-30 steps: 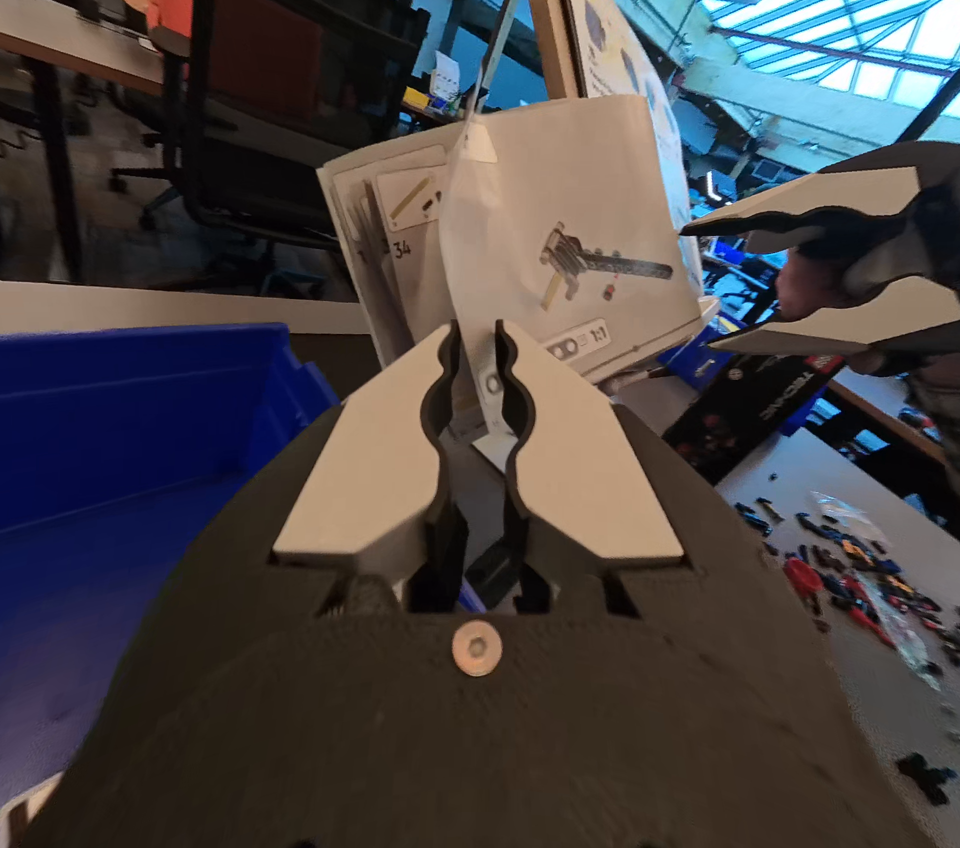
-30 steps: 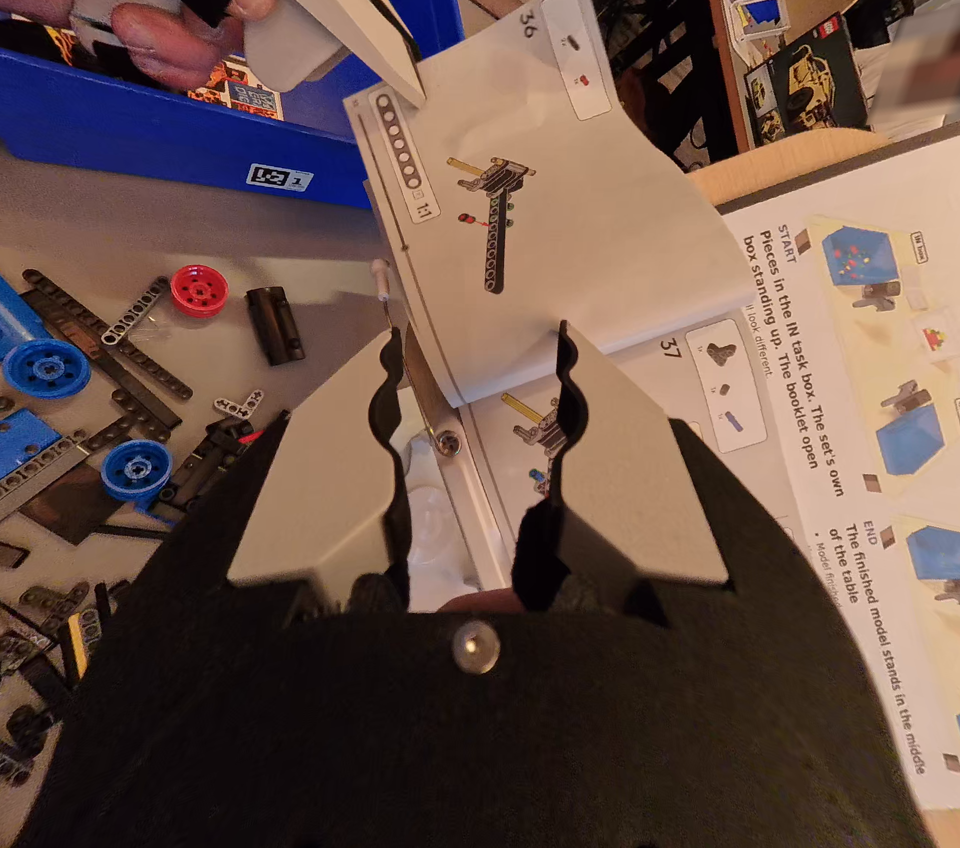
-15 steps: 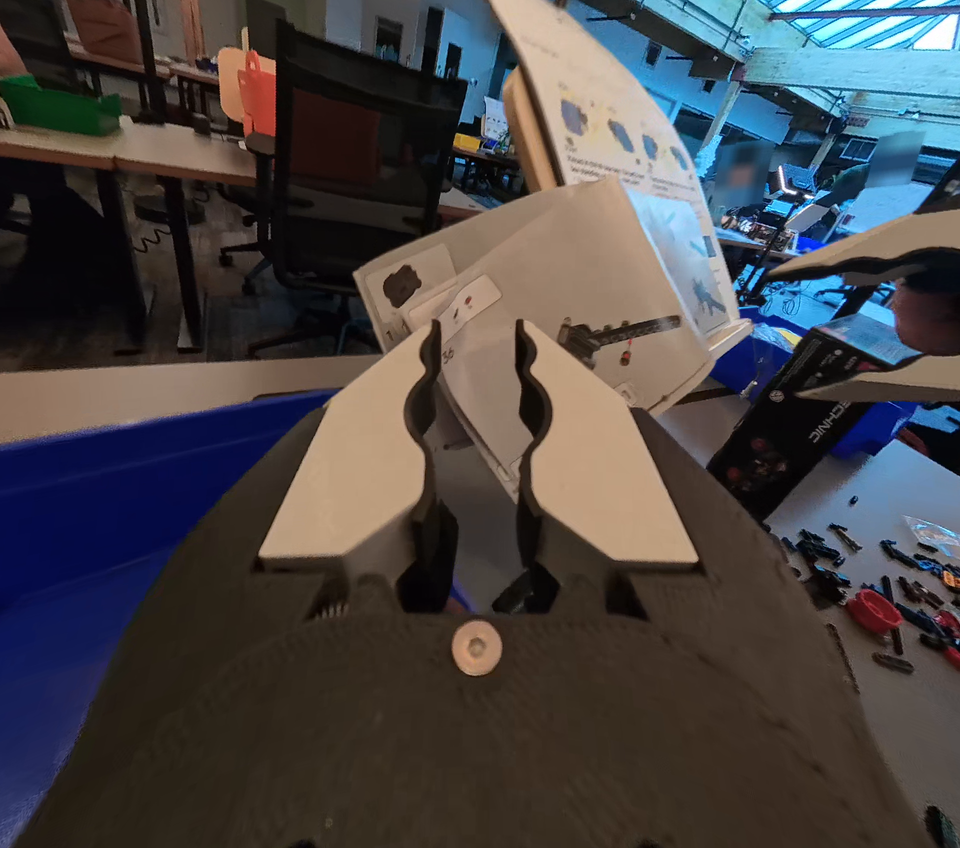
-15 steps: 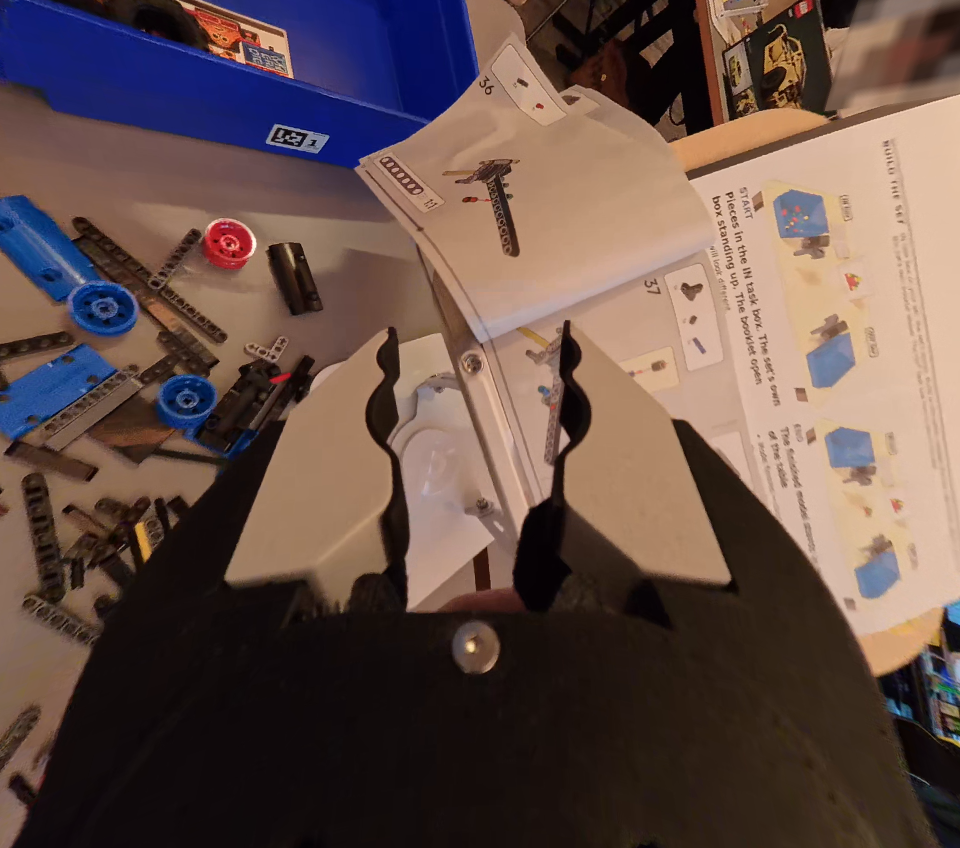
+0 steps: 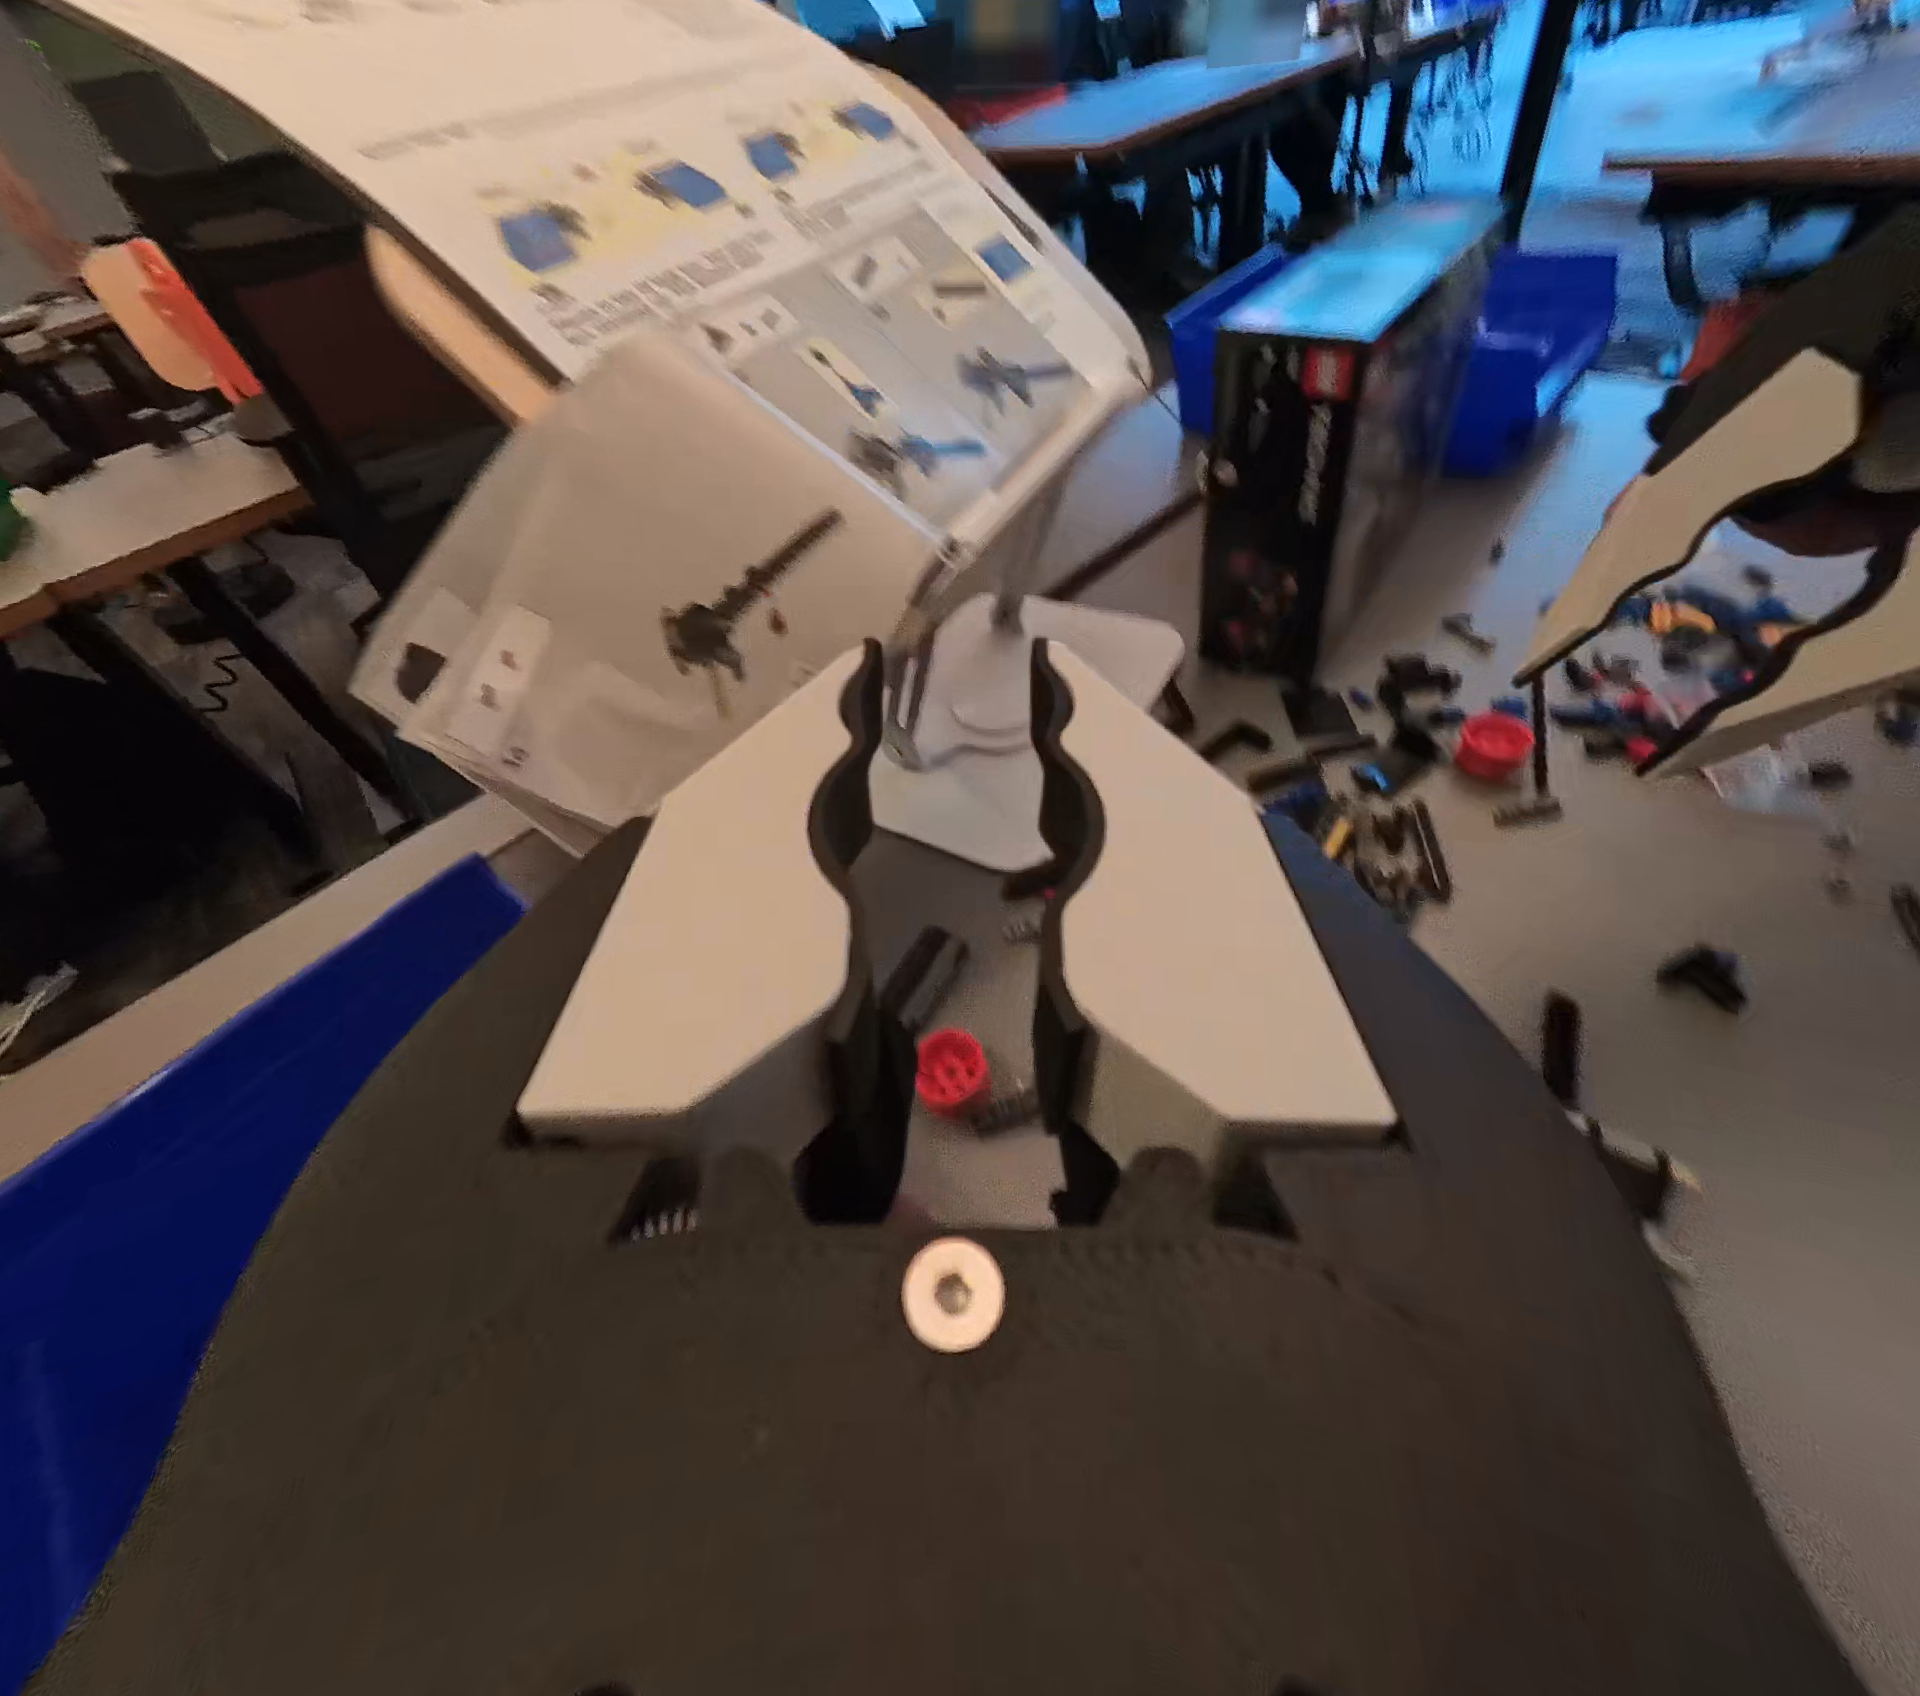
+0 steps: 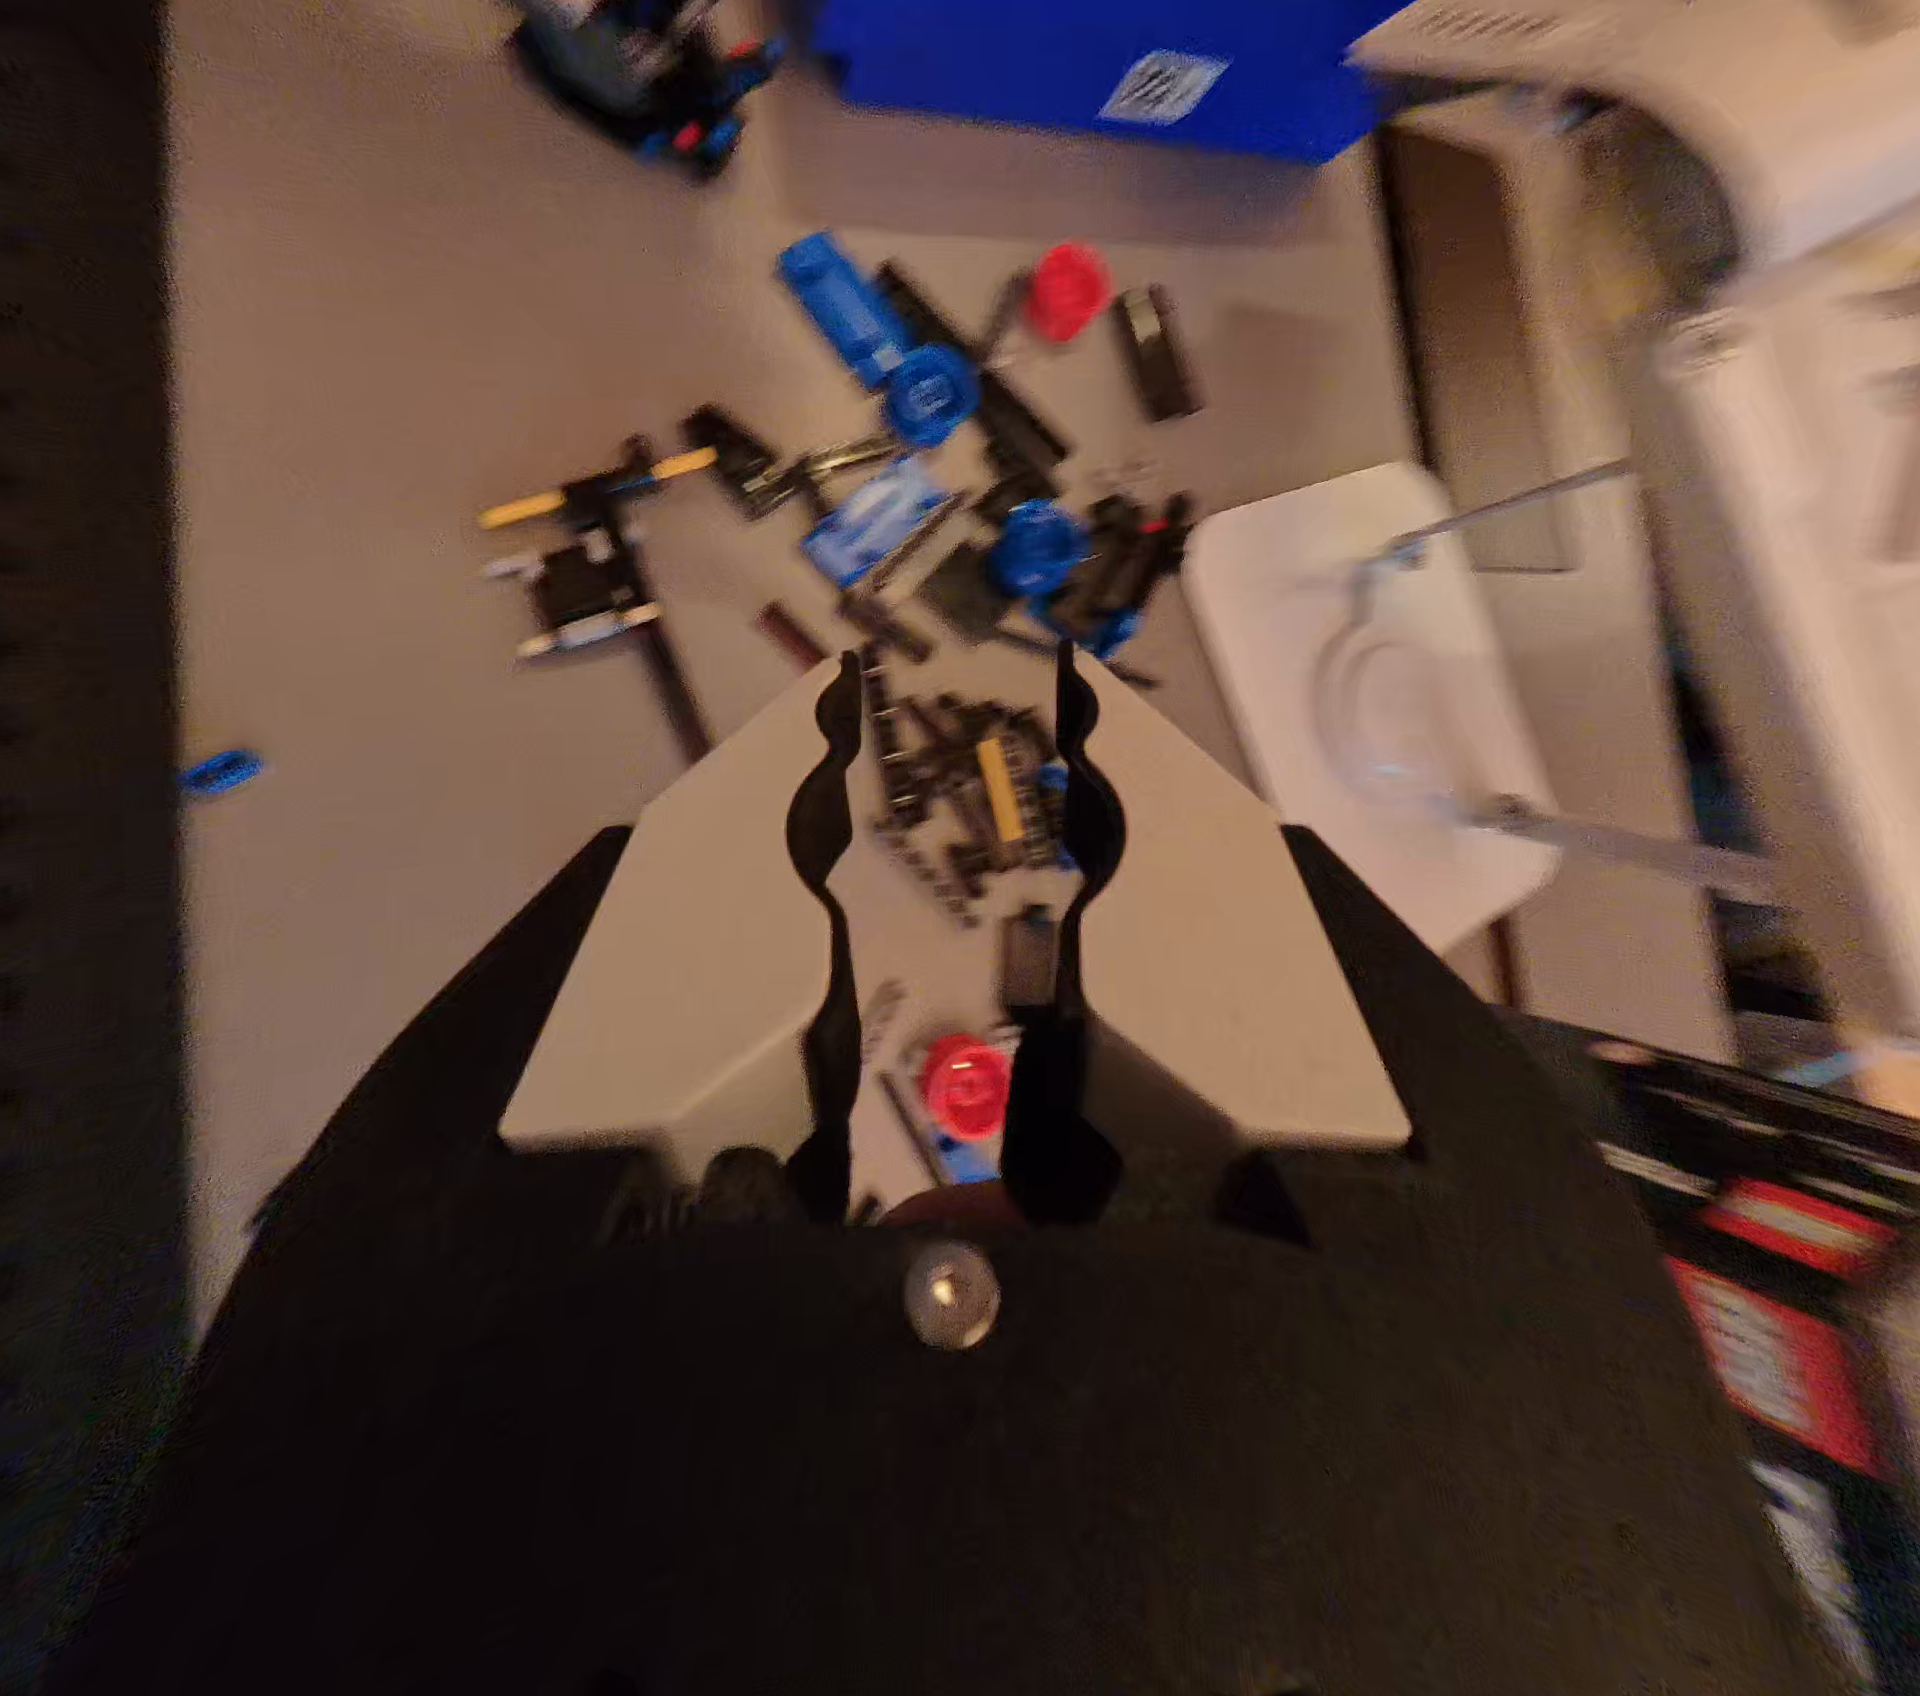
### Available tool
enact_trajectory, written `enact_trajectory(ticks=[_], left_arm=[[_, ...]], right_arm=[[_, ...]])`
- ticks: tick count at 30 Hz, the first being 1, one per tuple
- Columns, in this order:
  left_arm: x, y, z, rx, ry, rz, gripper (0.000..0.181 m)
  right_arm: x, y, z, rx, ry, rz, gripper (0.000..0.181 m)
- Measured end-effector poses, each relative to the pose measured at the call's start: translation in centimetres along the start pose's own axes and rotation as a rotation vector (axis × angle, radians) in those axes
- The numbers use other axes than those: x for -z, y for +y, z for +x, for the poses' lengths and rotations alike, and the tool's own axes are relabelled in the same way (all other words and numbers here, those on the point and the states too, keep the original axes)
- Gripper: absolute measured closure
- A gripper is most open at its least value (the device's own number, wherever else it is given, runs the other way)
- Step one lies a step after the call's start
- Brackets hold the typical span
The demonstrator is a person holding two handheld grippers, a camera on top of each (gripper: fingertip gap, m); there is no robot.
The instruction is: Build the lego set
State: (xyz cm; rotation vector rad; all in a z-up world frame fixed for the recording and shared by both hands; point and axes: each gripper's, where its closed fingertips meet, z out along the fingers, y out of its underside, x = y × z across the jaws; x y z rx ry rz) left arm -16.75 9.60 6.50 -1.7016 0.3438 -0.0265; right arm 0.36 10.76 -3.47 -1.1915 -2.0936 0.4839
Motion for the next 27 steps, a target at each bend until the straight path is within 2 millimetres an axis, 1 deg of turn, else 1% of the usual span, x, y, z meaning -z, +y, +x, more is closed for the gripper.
enact_trajectory(ticks=[3, 4, 8, 10, 12, 14, 15, 16, 18, 20, 21, 27], left_arm=[[0.5, 2.4, 3.4, -0.07, 0.053, -0.097, 0.155], [0.6, 3.3, 4.4, -0.08, 0.069, -0.125, 0.155], [0.8, 5.9, 9.2, -0.067, 0.187, -0.187, 0.155], [0.9, 7.5, 11.3, -0.086, 0.234, -0.233, 0.155], [0.8, 9.1, 12.8, -0.11, 0.254, -0.281, 0.154], [0.7, 10.6, 13.9, -0.119, 0.275, -0.321, 0.153], [0.7, 11.2, 14.3, -0.113, 0.281, -0.336, 0.152], [0.8, 11.8, 14.6, -0.102, 0.283, -0.344, 0.152], [1.0, 12.8, 15.0, -0.079, 0.283, -0.358, 0.148], [1.2, 13.7, 14.8, -0.054, 0.255, -0.368, 0.143], [1.3, 14.0, 14.9, -0.027, 0.252, -0.362, 0.142], [1.4, 14.8, 16.0, 0.061, 0.255, -0.347, 0.132]], right_arm=[[-2.9, 2.5, -5.0, -0.042, -0.125, -0.033, 0.146], [-3.8, 3.3, -6.2, -0.05, -0.153, -0.049, 0.146], [-7.1, 6.0, -9.0, -0.09, -0.22, -0.097, 0.148], [-8.3, 6.8, -9.2, -0.094, -0.209, -0.107, 0.155], [-9.0, 7.1, -9.4, -0.096, -0.211, -0.111, 0.162], [-9.1, 6.5, -9.4, -0.101, -0.208, -0.073, 0.168], [-9.1, 6.3, -9.2, -0.075, -0.184, -0.066, 0.171], [-9.0, 6.1, -8.9, -0.032, -0.141, -0.055, 0.175], [-8.3, 5.1, -8.5, 0.046, -0.056, -0.019, 0.175], [-7.4, 4.3, -7.8, 0.146, 0.075, -0.004, 0.175], [-6.8, 3.9, -7.3, 0.203, 0.147, -0.001, 0.175], [-3.5, 1.7, -6.6, 0.506, 0.455, 0.02, 0.176]])
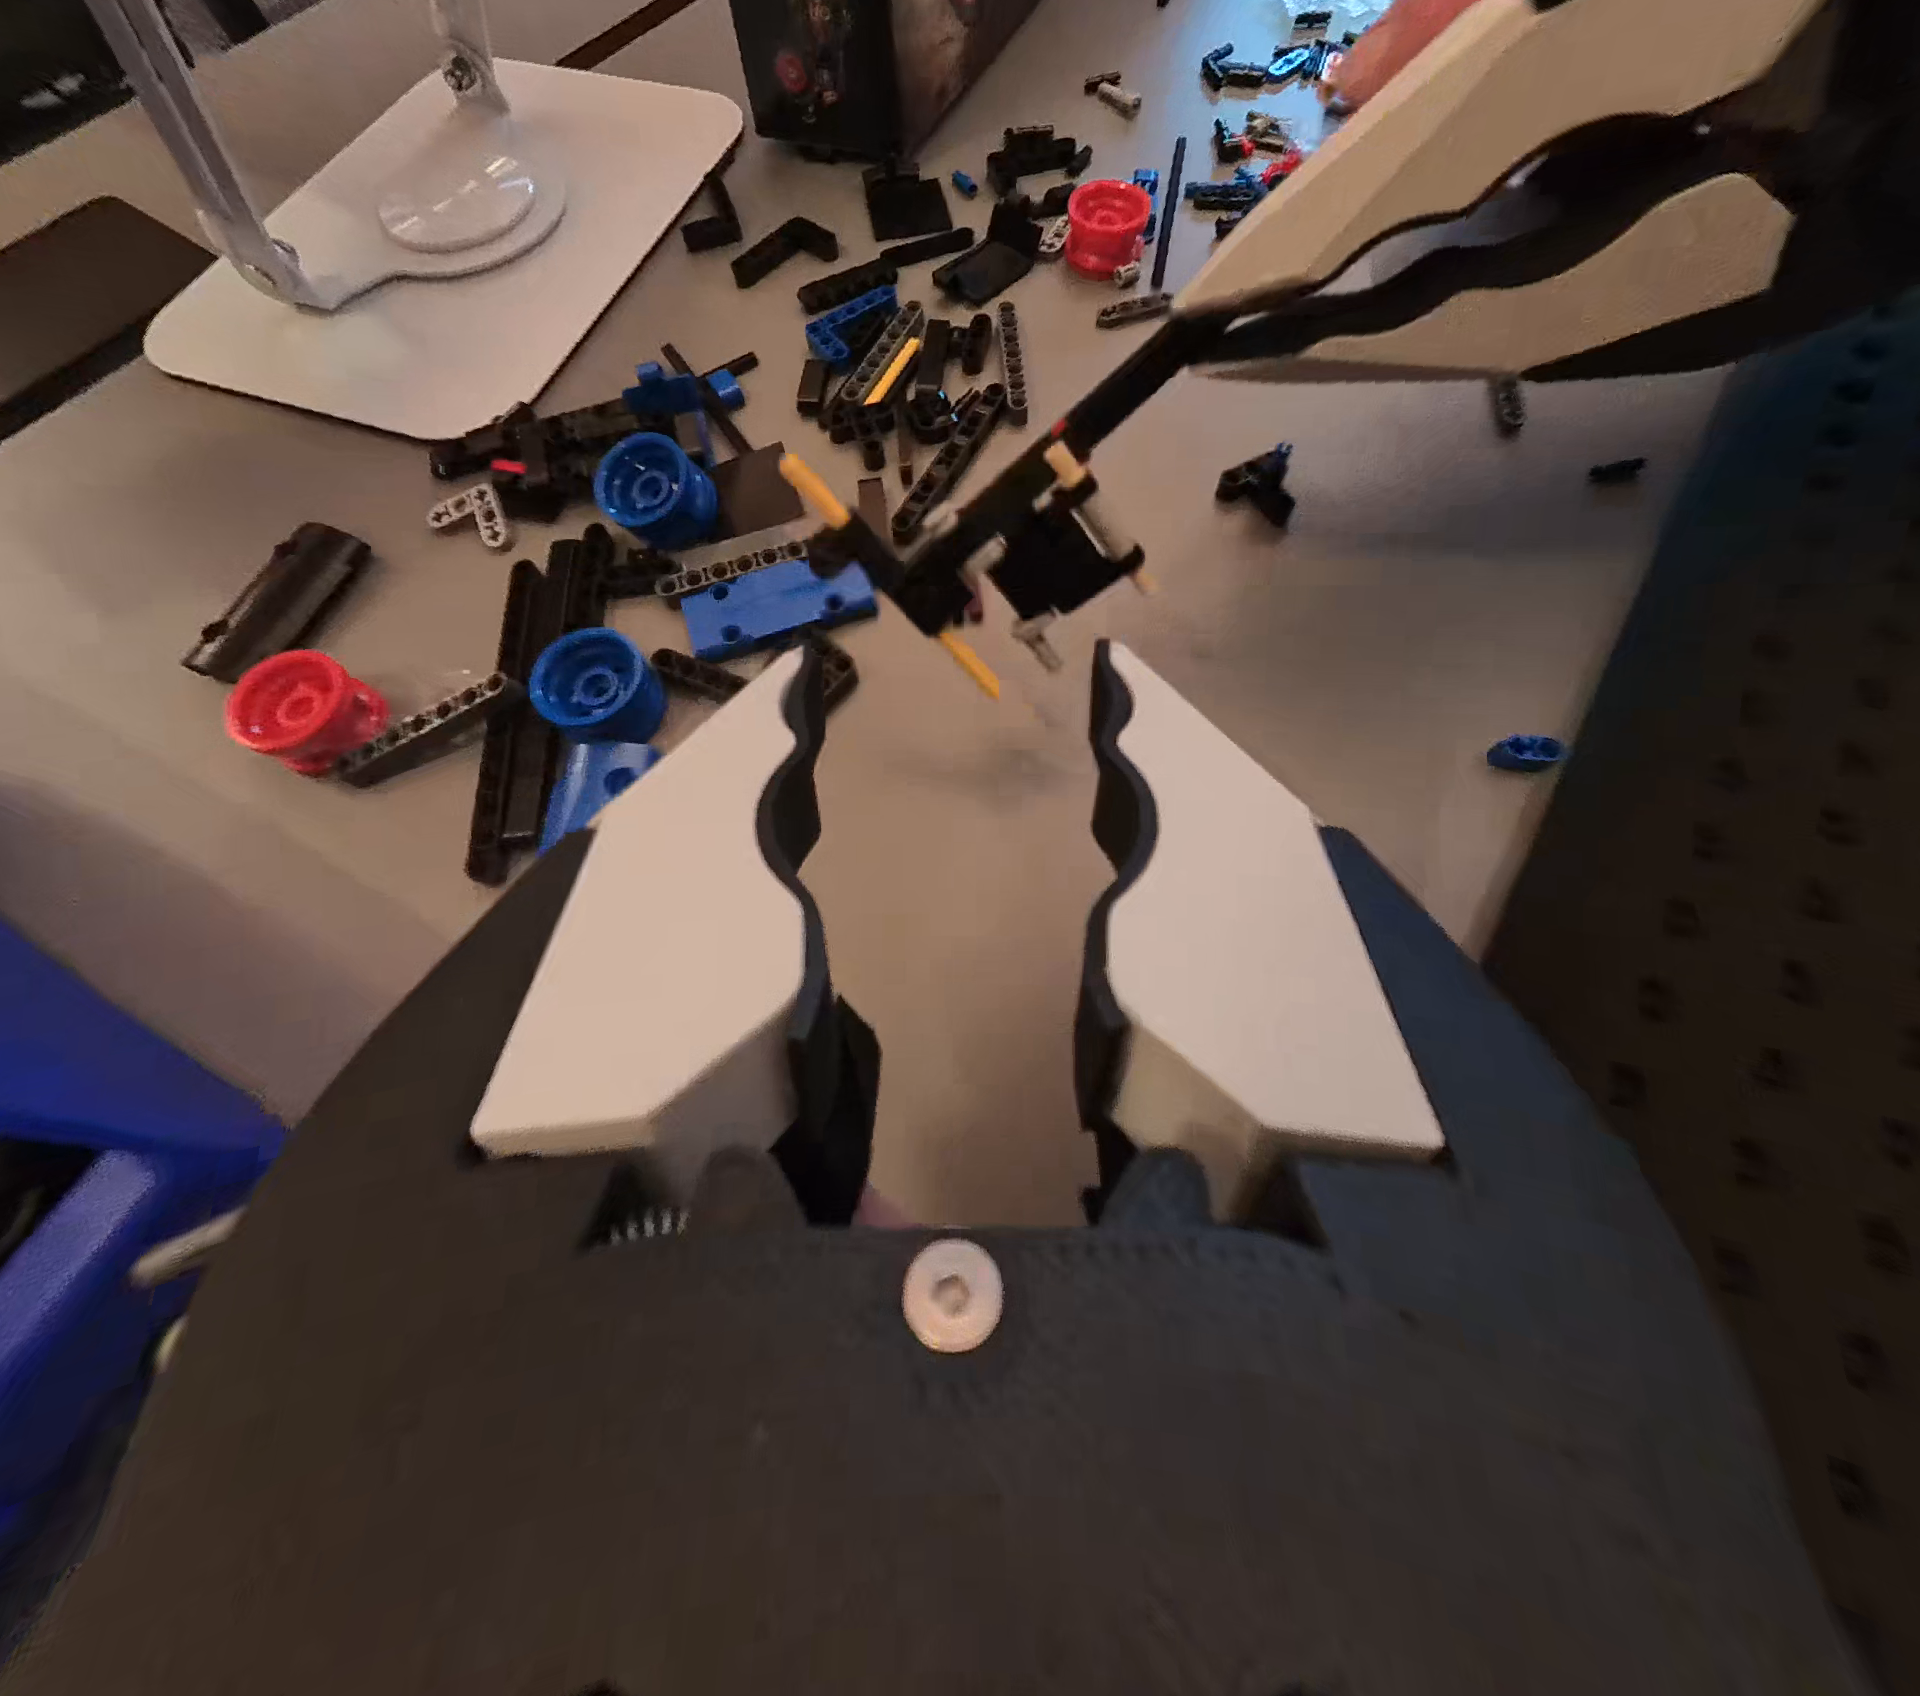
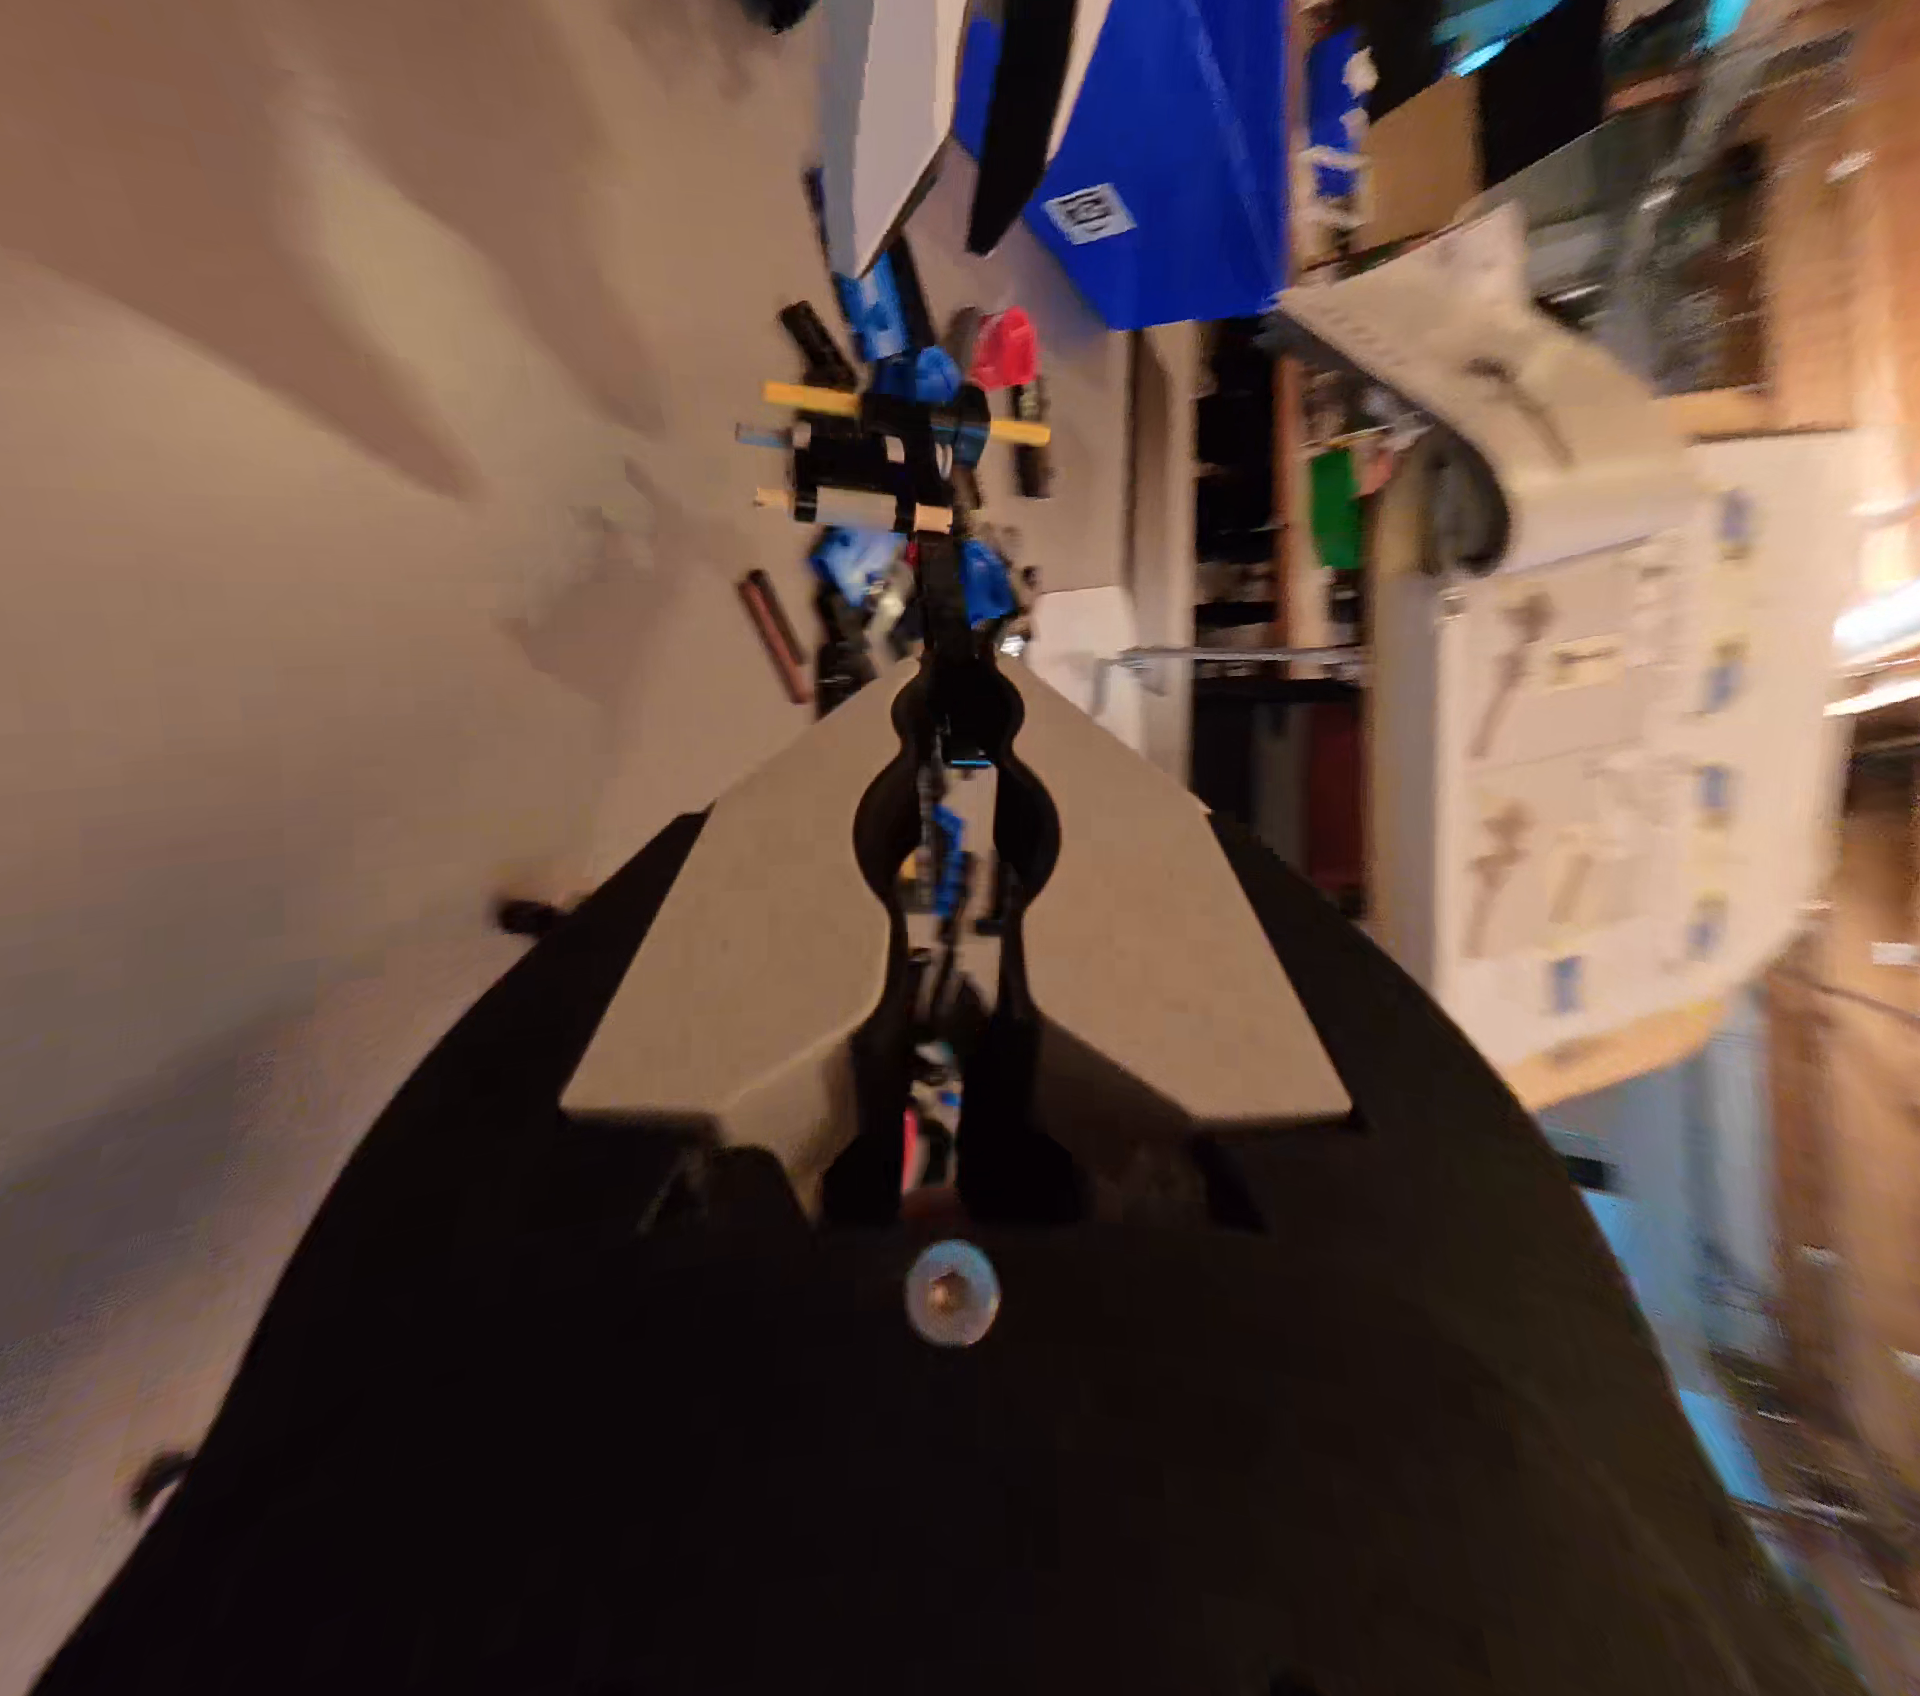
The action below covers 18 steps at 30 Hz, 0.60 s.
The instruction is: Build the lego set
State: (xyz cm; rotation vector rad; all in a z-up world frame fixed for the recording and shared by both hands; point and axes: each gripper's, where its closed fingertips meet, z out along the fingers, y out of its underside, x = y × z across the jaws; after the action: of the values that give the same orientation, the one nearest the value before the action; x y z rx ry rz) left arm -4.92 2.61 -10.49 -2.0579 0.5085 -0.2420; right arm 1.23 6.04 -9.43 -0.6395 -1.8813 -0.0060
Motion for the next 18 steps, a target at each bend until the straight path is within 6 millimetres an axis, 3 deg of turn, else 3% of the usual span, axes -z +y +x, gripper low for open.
enact_trajectory(ticks=[5, 11, 15, 18], left_arm=[[0.0, -1.8, 1.4, 0.149, 0.156, 0.136, 0.123], [1.8, -4.8, 4.5, 0.248, 0.48, 0.345, 0.15], [2.7, -5.9, 5.3, 0.215, 0.518, 0.43, 0.164], [2.6, -6.1, 5.1, 0.121, 0.436, 0.453, 0.172]], right_arm=[[2.9, -2.3, 1.7, 0.191, 0.201, 0.066, 0.176], [6.1, -3.9, 2.8, 0.315, 0.33, 0.153, 0.176], [6.9, -3.8, 3.1, 0.331, 0.364, 0.167, 0.175], [7.0, -3.3, 3.3, 0.256, 0.359, 0.164, 0.169]])
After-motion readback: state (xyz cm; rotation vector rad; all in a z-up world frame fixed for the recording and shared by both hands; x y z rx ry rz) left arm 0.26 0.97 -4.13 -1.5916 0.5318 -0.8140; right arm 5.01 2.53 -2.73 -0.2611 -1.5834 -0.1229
